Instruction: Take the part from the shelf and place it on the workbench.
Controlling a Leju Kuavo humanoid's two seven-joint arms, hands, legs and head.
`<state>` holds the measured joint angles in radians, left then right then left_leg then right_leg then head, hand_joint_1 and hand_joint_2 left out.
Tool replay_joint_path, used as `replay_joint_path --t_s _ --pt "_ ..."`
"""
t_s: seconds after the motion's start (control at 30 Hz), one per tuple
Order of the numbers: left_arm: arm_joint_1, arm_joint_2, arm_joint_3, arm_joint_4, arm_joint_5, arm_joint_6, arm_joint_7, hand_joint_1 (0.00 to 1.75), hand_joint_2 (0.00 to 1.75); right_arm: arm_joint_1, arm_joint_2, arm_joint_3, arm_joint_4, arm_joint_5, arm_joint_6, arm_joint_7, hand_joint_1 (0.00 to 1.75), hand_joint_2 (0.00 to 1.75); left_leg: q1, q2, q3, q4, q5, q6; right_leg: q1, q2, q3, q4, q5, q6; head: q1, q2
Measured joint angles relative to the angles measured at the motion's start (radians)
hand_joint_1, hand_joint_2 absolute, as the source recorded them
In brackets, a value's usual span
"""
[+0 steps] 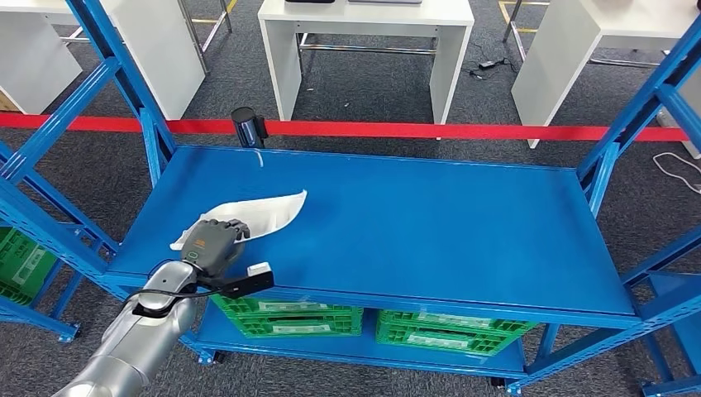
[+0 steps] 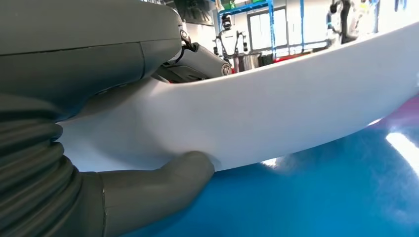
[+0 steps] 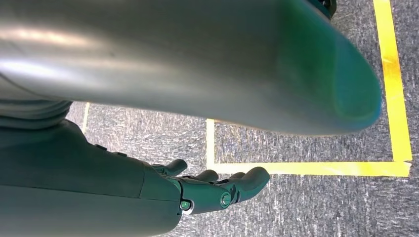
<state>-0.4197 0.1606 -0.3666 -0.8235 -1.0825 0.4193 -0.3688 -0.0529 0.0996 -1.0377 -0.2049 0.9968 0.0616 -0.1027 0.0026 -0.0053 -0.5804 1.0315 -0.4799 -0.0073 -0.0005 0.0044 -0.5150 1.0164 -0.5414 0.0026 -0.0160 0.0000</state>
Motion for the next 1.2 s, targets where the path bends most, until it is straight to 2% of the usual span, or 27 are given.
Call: replay_joint_path --t_s 0.07,0.13,0.23,0.3,0.37,0.43,0.53,0.73,0.83,0.9,0.97,1.03,1.07,1.1,1.13,1.17,1.2 --pt "0.019 -0.004 0.011 -0.037 0.088 0.003 -0.059 1.75 1.75 0.000 0.000 -0.002 0.000 0.001 -0.001 0.001 0.00 0.00 0.000 0.000 0.000 0.000 0.000 0.000 0.000 0.000 0.000 0.000 0.000 0.000 0.000 0.000" --pt "0.055 -0.017 0.029 -0.117 0.269 -0.052 -0.150 1.75 1.75 0.000 0.000 -0.005 0.000 0.004 -0.002 0.001 0.00 0.00 0.000 0.000 0.000 0.000 0.000 0.000 0.000 0.000 0.000 0.000 0.000 0.000 0.000 0.000" --pt "0.142 -0.051 0.050 -0.332 0.700 -0.300 -0.280 1.75 1.75 0.000 0.000 -0.006 0.000 0.017 -0.002 -0.001 0.00 0.00 -0.001 0.000 -0.001 0.000 -0.001 0.000 -0.001 0.000 -0.001 0.000 0.000 0.000 0.000 0.000" --pt "0.206 -0.083 0.049 -0.504 0.970 -0.473 -0.322 1.75 1.75 0.000 0.000 -0.006 0.000 0.029 -0.001 -0.005 0.00 0.00 -0.001 0.000 -0.002 0.000 -0.001 0.001 -0.001 0.000 -0.002 -0.001 0.000 0.000 0.000 0.000" --pt "0.254 -0.115 0.043 -0.653 1.140 -0.587 -0.329 1.75 1.75 0.000 0.000 -0.006 0.000 0.038 0.000 -0.010 0.00 0.00 -0.002 0.000 -0.002 0.000 -0.002 0.001 -0.001 0.001 -0.002 -0.001 0.000 0.000 0.001 0.000" --pt "0.282 -0.139 0.035 -0.762 1.231 -0.658 -0.325 1.75 1.75 0.000 0.000 -0.006 0.000 0.043 0.000 -0.013 0.00 0.00 -0.002 0.000 -0.001 0.000 -0.002 0.002 -0.002 0.000 -0.002 -0.001 -0.001 0.001 0.001 0.000" --pt "0.300 -0.159 0.021 -0.849 1.274 -0.699 -0.322 1.75 1.75 -0.001 0.000 -0.006 0.000 0.049 0.000 -0.015 0.00 0.00 -0.001 0.000 0.000 0.000 -0.002 0.001 -0.001 0.000 -0.001 -0.001 -0.001 0.001 0.001 0.000" --pt "0.324 -0.174 -0.035 -1.005 1.223 -0.727 -0.331 1.75 1.75 -0.004 0.000 -0.002 0.000 0.073 0.001 -0.006 0.00 0.00 0.000 0.000 0.000 0.000 -0.001 0.001 0.000 0.000 0.000 -0.001 -0.001 0.001 0.001 0.000" --pt "0.333 -0.173 -0.046 -1.049 1.207 -0.716 -0.332 1.75 1.75 -0.005 0.001 0.001 0.000 0.078 0.004 -0.005 0.00 0.00 -0.006 -0.001 -0.001 0.003 -0.002 0.010 -0.006 -0.001 0.001 -0.006 0.003 0.009 0.000 0.000" --pt "0.341 -0.173 -0.048 -1.069 1.189 -0.707 -0.332 1.75 1.75 -0.008 0.002 0.002 0.000 0.079 0.008 -0.005 0.00 0.00 -0.003 0.000 0.004 -0.012 0.008 0.019 -0.007 -0.001 0.001 -0.004 0.002 0.015 0.000 0.000" --pt "0.347 -0.173 -0.052 -1.081 1.172 -0.702 -0.333 1.75 1.75 -0.011 0.001 0.003 0.000 0.080 0.011 -0.004 0.00 0.00 0.003 0.004 0.010 -0.033 0.021 0.027 -0.007 -0.001 -0.022 0.045 -0.033 0.020 0.003 0.000" --pt "0.355 -0.172 -0.056 -1.087 1.158 -0.699 -0.333 1.75 1.75 -0.013 0.001 0.003 0.000 0.081 0.013 -0.003 0.00 0.00 0.004 0.007 0.008 -0.037 0.026 0.029 -0.010 -0.001 -0.079 0.165 -0.096 0.025 0.007 0.000" --pt "0.360 -0.172 -0.056 -1.088 1.152 -0.696 -0.332 1.75 1.75 -0.013 0.001 0.003 0.000 0.082 0.014 -0.003 0.00 0.00 0.004 0.007 0.004 -0.035 0.027 0.028 -0.013 -0.001 -0.109 0.226 -0.119 0.029 0.008 0.000" --pt "0.365 -0.171 -0.057 -1.089 1.147 -0.691 -0.332 1.75 1.75 -0.013 0.001 0.003 0.000 0.083 0.015 -0.002 0.00 0.00 0.005 0.008 0.000 -0.031 0.028 0.027 -0.017 -0.001 -0.126 0.259 -0.124 0.032 0.008 0.000" --pt "0.370 -0.170 -0.057 -1.090 1.142 -0.685 -0.332 1.75 1.75 -0.013 0.001 0.003 0.000 0.083 0.015 -0.002 0.00 0.00 0.007 0.008 -0.004 -0.026 0.028 0.024 -0.021 -0.001 -0.125 0.257 -0.110 0.036 0.008 0.000" --pt "0.374 -0.169 -0.057 -1.093 1.136 -0.679 -0.332 1.75 1.75 -0.013 0.001 0.003 0.000 0.084 0.015 -0.002 0.00 0.00 0.010 0.008 -0.009 -0.019 0.028 0.019 -0.026 -0.001 -0.105 0.215 -0.079 0.041 0.009 0.000" --pt "0.378 -0.167 -0.057 -1.097 1.131 -0.672 -0.332 1.75 1.75 -0.015 0.001 0.003 0.000 0.086 0.015 -0.002 0.00 0.00 0.013 0.007 -0.015 -0.010 0.027 0.012 -0.031 -0.001 -0.073 0.148 -0.048 0.046 0.009 0.000"
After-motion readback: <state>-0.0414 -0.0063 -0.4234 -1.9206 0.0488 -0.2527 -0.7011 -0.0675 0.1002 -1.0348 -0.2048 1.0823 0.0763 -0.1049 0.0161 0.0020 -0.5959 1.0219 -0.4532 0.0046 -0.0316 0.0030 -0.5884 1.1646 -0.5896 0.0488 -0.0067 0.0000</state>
